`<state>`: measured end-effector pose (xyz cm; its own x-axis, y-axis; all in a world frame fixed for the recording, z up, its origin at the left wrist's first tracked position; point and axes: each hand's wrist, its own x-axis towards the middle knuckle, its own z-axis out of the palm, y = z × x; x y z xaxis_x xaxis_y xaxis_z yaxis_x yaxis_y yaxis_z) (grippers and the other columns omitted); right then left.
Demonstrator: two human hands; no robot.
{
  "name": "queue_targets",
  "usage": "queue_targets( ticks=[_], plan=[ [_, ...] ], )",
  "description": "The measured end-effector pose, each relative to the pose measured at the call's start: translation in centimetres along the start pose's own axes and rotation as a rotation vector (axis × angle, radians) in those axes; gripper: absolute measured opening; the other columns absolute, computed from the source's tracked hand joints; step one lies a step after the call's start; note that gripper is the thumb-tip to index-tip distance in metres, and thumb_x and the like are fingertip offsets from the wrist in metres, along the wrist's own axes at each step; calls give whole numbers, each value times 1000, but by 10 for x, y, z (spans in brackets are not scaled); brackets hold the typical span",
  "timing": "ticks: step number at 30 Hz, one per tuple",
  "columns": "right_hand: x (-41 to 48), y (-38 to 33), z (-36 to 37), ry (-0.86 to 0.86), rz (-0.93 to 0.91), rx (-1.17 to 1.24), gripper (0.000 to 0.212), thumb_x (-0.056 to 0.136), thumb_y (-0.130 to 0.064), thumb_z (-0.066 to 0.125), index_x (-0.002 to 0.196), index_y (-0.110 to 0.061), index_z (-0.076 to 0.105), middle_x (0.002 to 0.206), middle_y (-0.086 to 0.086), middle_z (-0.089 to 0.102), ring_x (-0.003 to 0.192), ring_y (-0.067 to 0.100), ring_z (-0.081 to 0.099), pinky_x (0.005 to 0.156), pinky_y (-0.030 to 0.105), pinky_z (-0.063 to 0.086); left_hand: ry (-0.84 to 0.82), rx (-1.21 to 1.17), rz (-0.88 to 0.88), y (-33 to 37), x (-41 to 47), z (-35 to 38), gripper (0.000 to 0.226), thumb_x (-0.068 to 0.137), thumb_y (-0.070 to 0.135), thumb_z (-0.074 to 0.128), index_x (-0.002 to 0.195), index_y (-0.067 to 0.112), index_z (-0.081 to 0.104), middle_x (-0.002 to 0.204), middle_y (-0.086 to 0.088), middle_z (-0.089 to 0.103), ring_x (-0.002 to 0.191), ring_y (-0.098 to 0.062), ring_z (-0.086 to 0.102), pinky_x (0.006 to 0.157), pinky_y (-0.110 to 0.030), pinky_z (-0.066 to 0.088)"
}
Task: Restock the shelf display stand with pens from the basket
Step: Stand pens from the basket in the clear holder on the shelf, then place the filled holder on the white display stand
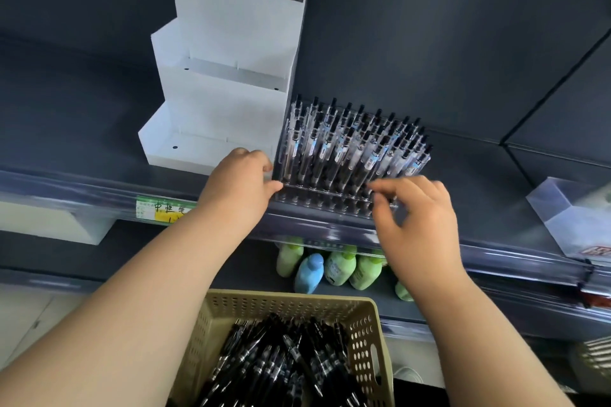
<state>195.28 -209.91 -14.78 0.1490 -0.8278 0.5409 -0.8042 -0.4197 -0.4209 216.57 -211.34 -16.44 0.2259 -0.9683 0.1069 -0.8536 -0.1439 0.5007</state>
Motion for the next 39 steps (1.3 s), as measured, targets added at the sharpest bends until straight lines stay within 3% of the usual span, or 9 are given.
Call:
queue_targets(
  ticks=[6, 13, 21, 23, 25, 27, 31, 36, 39],
  plan=[
    [2, 56, -5, -397, 414, -201, 17, 87, -24, 56, 94, -18, 70, 96, 4, 68, 99, 28, 56, 83, 29, 43, -176, 224, -22, -1, -11, 6, 41, 91, 44, 52, 121, 16, 55, 111, -5, 58, 98, -24, 57, 84, -40, 51],
    [10, 66, 20, -530, 327, -305, 64, 85, -55, 54, 132, -12, 47, 130, 9, 50, 123, 30, 38, 103, 36, 31, -142, 375, -7, 11, -10, 19, 46, 91, 58, 38, 102, 17, 56, 92, 2, 52, 91, -19, 51, 64, -32, 45],
    [15, 63, 27, -478, 382, -170, 43, 83, -56, 57, 102, -17, 55, 107, 1, 57, 116, 27, 39, 94, 38, 38, -74, 367, -24, 16, -4, 27, 43, 89, 59, 40, 91, 19, 53, 85, 4, 48, 82, -18, 49, 57, -27, 38],
    [14, 62, 24, -447, 356, -141, 32, 83, -52, 59, 73, -28, 42, 80, -11, 48, 110, 26, 41, 88, 36, 39, -63, 352, -23, 15, -4, 26, 41, 90, 58, 41, 89, 19, 54, 82, 5, 49, 78, -17, 48, 55, -27, 37],
    [13, 58, 19, -450, 334, -138, 47, 83, -51, 60, 63, -31, 22, 69, -16, 33, 104, 26, 42, 83, 35, 37, -68, 356, -17, 14, -4, 24, 42, 90, 59, 41, 85, 19, 53, 76, 6, 50, 75, -17, 49, 53, -26, 36],
    [13, 57, 15, -432, 319, -147, 48, 82, -52, 60, 63, -32, 21, 68, -16, 31, 104, 25, 42, 83, 35, 36, -70, 359, 0, 14, -5, 23, 43, 90, 59, 39, 91, 20, 57, 82, 5, 56, 77, -17, 51, 55, -27, 37],
    [16, 58, 6, -393, 296, -200, 43, 81, -56, 57, 91, -15, 55, 85, -5, 52, 108, 25, 43, 87, 34, 36, -8, 323, 24, 17, -8, 16, 47, 89, 60, 39, 93, 19, 60, 87, 4, 61, 79, -18, 55, 58, -27, 42],
    [19, 48, -11, -341, 245, -192, 42, 78, -57, 57, 83, -17, 46, 75, -12, 42, 104, 26, 46, 85, 33, 37, 87, 281, 56, 21, -14, 2, 46, 87, 62, 40, 87, 21, 62, 76, 5, 60, 74, -17, 57, 54, -27, 38],
    [25, 37, -23, -328, 224, -185, 63, 75, -61, 54, 111, -9, 58, 108, 4, 59, 116, 26, 43, 95, 32, 36, 125, 272, 66, 20, -15, -13, 47, 86, 63, 39, 89, 24, 65, 73, 5, 59, 74, -17, 57, 57, -28, 38]
  ],
)
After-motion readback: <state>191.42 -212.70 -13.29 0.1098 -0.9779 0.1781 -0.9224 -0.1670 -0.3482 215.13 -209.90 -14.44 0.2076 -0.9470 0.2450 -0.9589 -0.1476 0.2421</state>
